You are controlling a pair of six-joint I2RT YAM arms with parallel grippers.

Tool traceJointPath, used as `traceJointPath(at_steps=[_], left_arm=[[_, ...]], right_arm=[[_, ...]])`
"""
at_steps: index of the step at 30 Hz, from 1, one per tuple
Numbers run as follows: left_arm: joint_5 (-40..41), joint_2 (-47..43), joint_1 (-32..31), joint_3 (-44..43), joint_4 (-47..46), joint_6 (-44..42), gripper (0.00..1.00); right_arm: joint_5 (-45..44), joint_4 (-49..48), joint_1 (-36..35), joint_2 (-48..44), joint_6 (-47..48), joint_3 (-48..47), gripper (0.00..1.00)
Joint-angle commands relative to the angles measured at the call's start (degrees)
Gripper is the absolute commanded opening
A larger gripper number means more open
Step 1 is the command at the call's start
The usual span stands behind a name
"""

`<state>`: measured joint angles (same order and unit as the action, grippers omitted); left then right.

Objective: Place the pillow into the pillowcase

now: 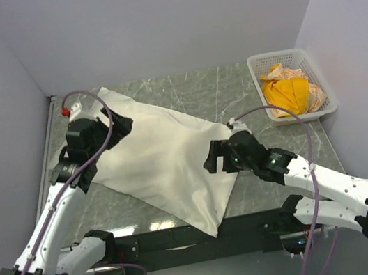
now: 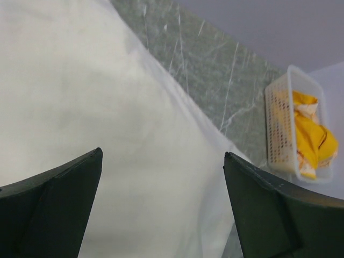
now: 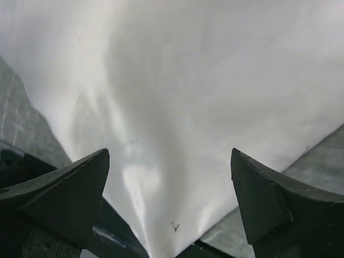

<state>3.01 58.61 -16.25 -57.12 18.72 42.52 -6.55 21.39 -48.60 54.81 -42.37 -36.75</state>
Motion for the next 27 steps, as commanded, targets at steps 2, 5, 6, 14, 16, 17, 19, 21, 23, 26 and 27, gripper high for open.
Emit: traceJointPath(at_steps=[2, 5, 6, 14, 16, 17, 19, 21, 23, 26, 27], left_arm=[[1.5, -9.6, -2.9, 9.7, 2.0, -1.7, 0.99], [3.1, -15.1, -3.2, 15.0, 2.6, -3.8, 0.99], [3.8, -16.2, -3.3, 16.1, 3.2, -4.1, 0.99], [6.0, -20.1, -3.4, 15.6, 9.0, -3.1, 0.99], [6.7, -20.6, -3.4, 15.8, 10.0, -3.0, 1.00], [6.9, -21.5, -3.4, 15.9, 9.9, -3.0, 0.99], [7.2, -22.2, -3.4, 16.1, 10.1, -2.9, 0.99], [7.2, -22.9, -3.4, 16.3, 10.1, -2.9, 1.00], [6.7, -23.5, -3.5, 16.5, 9.6, -3.1, 0.99], [6.5, -24.0, -3.5, 16.7, 9.4, -3.7, 1.00], [6.3, -24.2, -3.5, 16.3, 9.6, -4.1, 1.00]], right_arm=[[4.6, -7.2, 11.3, 0.4, 7.0, -1.6, 1.00], [8.3, -9.9, 16.0, 0.0, 7.1, 0.1, 1.00], [8.8, -10.7, 16.6, -0.4, 7.0, 1.4, 1.00], [7.0, -12.1, 17.3, -4.0, 5.3, 5.1, 1.00], [6.6, -12.0, 17.4, -4.9, 5.1, 5.8, 1.00], [6.6, -12.0, 17.3, -5.7, 5.2, 5.9, 1.00], [5.3, -11.5, 17.3, -6.2, 5.3, 5.8, 1.00], [5.4, -11.3, 17.3, -6.4, 5.5, 5.7, 1.00], [5.4, -11.2, 17.4, -6.4, 5.5, 5.8, 1.00], [5.3, -11.0, 17.3, -6.3, 5.5, 6.1, 1.00], [5.1, -11.1, 17.3, -6.5, 5.5, 6.2, 1.00]])
